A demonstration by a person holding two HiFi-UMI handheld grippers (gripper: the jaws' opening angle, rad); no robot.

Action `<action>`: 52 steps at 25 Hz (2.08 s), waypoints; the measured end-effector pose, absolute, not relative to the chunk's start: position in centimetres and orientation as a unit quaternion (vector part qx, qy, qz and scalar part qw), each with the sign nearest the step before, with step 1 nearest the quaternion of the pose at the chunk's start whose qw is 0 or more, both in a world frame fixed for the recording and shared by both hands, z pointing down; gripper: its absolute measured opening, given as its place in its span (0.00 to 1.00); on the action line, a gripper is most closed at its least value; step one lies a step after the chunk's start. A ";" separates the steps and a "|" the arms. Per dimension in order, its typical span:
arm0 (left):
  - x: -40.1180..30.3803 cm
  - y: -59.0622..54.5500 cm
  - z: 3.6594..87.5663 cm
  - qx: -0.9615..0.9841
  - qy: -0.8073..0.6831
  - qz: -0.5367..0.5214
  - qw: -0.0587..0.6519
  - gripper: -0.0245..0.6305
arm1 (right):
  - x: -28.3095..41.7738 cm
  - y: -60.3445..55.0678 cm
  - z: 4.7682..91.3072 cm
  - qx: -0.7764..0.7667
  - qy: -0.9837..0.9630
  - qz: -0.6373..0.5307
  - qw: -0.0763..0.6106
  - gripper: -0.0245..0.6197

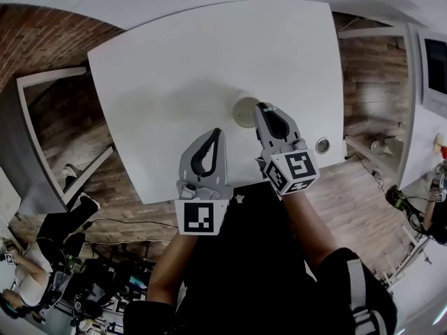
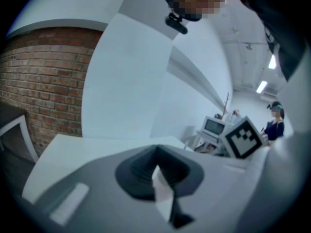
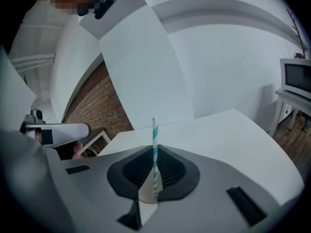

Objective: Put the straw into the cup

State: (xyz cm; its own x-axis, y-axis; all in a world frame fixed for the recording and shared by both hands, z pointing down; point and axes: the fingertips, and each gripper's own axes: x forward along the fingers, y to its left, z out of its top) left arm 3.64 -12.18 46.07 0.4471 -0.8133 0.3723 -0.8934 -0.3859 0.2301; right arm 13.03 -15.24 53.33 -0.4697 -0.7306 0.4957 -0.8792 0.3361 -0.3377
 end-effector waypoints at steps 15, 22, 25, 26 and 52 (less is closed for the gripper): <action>2.6 -12.1 46.8 0.821 -0.519 0.105 0.211 0.04 | 12.3 -17.0 53.9 0.491 -0.813 0.278 0.141 0.08; 2.7 -12.4 46.9 0.823 -0.518 0.110 0.204 0.04 | 11.9 -17.3 54.1 0.484 -0.818 0.268 0.157 0.08; 2.9 -12.2 47.1 0.824 -0.514 0.119 0.205 0.04 | 12.1 -17.5 54.1 0.483 -0.818 0.268 0.158 0.08; 2.9 -12.2 47.1 0.824 -0.514 0.120 0.205 0.04 | 12.1 -17.6 54.2 0.484 -0.818 0.269 0.158 0.08; 3.2 -12.1 46.0 0.829 -0.510 0.110 0.200 0.04 | 13.2 -18.0 54.6 0.490 -0.807 0.288 0.161 0.11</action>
